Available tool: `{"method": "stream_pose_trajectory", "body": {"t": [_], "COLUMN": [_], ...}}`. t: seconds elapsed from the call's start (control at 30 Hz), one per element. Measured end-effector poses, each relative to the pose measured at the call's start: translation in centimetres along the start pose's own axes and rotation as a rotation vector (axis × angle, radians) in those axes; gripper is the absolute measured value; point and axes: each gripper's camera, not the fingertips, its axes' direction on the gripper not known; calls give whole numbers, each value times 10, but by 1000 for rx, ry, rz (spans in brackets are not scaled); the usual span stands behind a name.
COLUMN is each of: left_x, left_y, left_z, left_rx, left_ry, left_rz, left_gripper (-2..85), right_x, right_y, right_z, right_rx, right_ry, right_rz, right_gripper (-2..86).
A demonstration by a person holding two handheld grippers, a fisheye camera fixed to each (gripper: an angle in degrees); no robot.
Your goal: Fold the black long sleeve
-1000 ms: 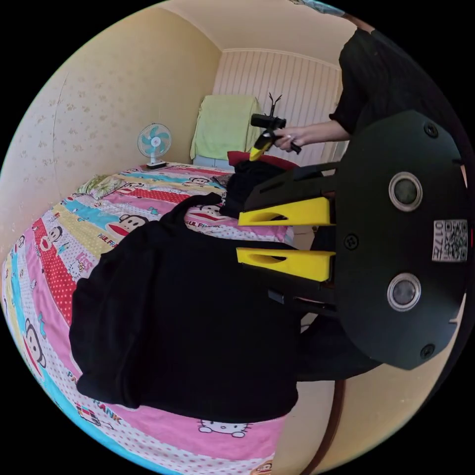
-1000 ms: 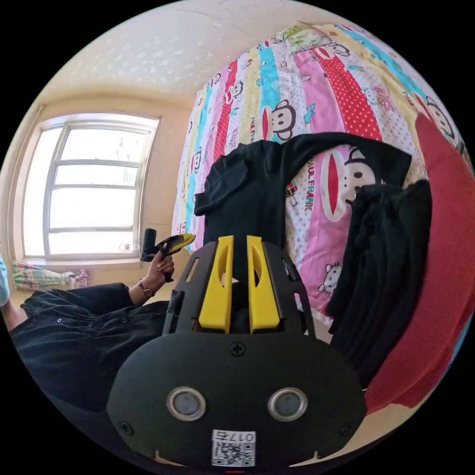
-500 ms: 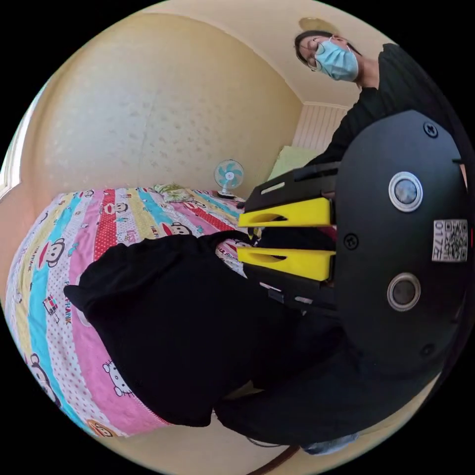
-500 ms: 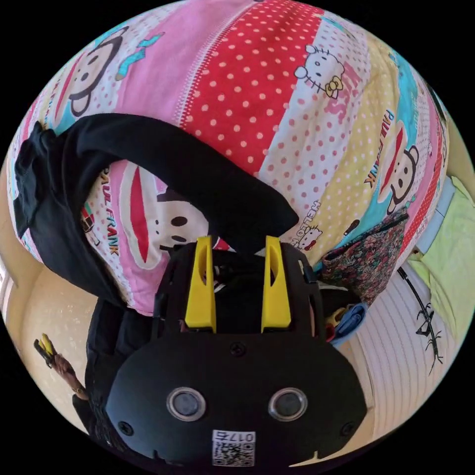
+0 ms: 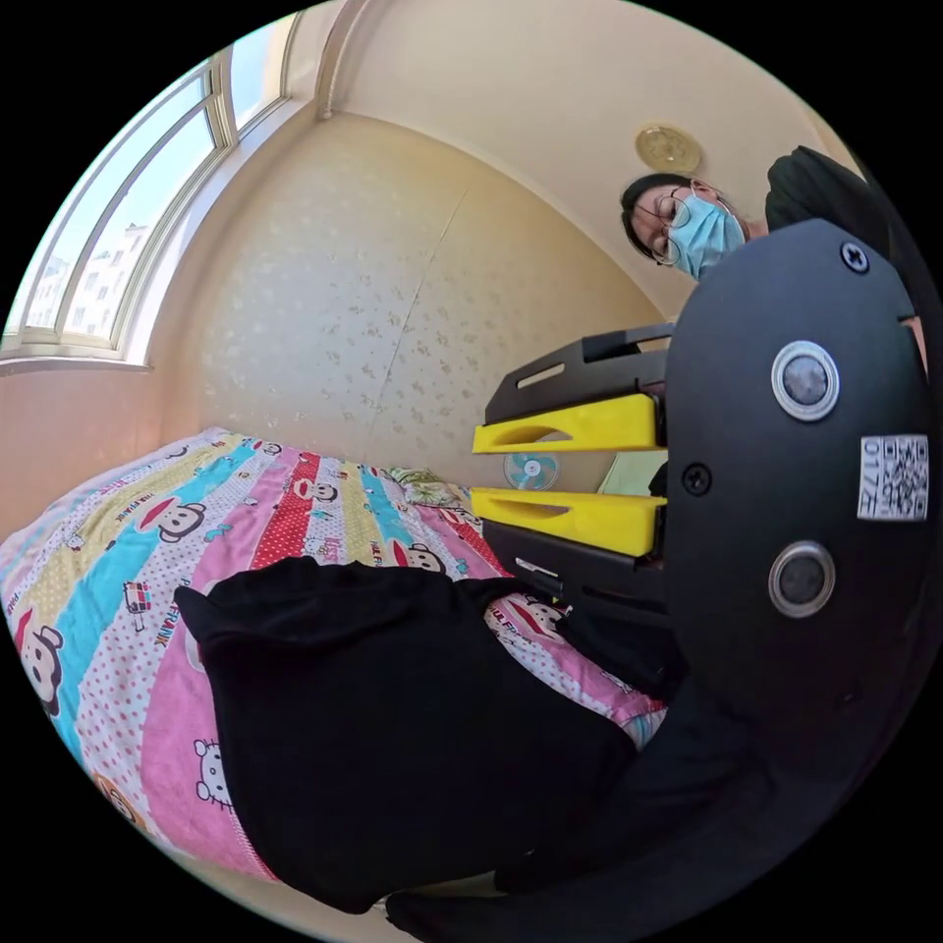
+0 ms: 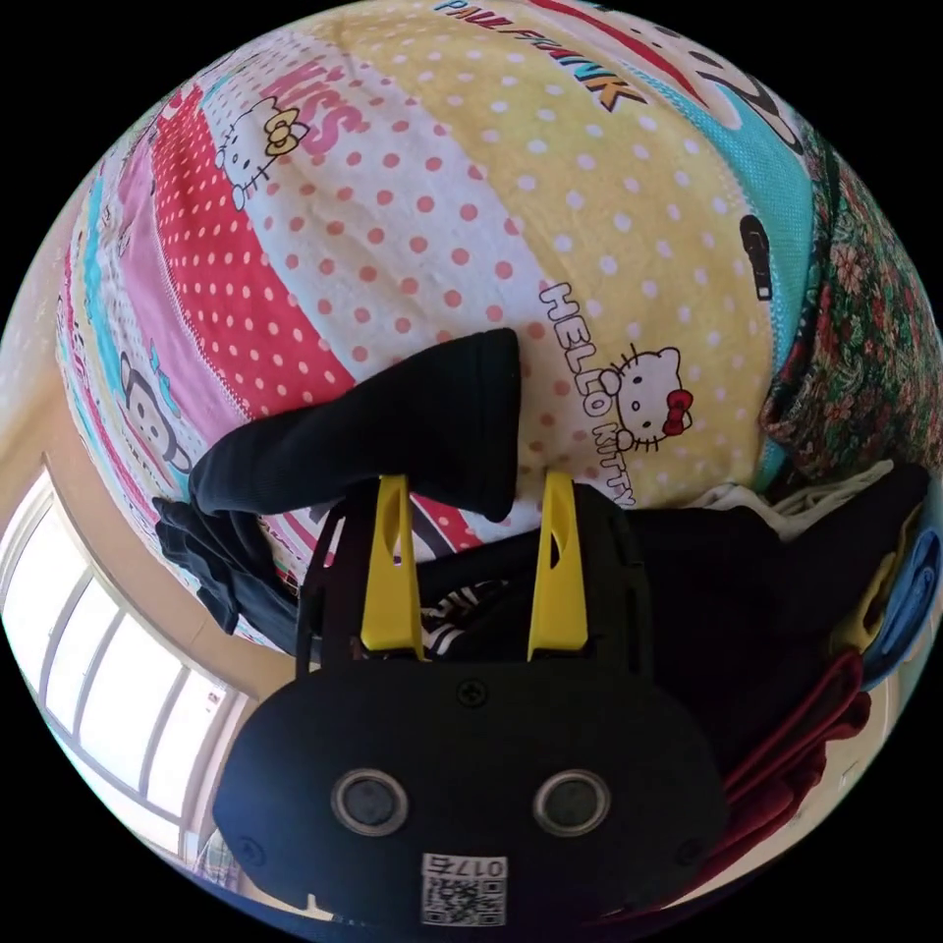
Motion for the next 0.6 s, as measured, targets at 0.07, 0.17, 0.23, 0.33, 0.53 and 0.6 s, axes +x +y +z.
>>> {"method": "stream_pose_trajectory", "body": {"t": [0.07, 0.17, 0.23, 0.33, 0.53, 0.6], "left_x": [6, 14, 21, 39, 73, 80], "left_y": [-4, -9, -13, -22, -50, -65], "left_z": [-6, -17, -22, -30, -49, -56], "left_rx": [8, 36, 33, 9, -7, -26], "left_ry": [-2, -2, 2, -23, -27, -29], "left_rz": [3, -6, 0, 22, 58, 52], "left_gripper": [65, 64, 63, 61, 53, 52], "right_x": [-3, -12, -15, -7, 50, 65], "right_y": [-4, 0, 15, 53, 97, 94], "right_z": [4, 0, -24, -81, -171, -176], "right_rx": [-20, -24, 26, 153, 386, 386], "right_ry": [39, 42, -241, -519, -501, -483], "right_rz": [-19, -99, -178, -286, -295, -229], "right_gripper": [158, 68, 30, 25, 26, 25]}}
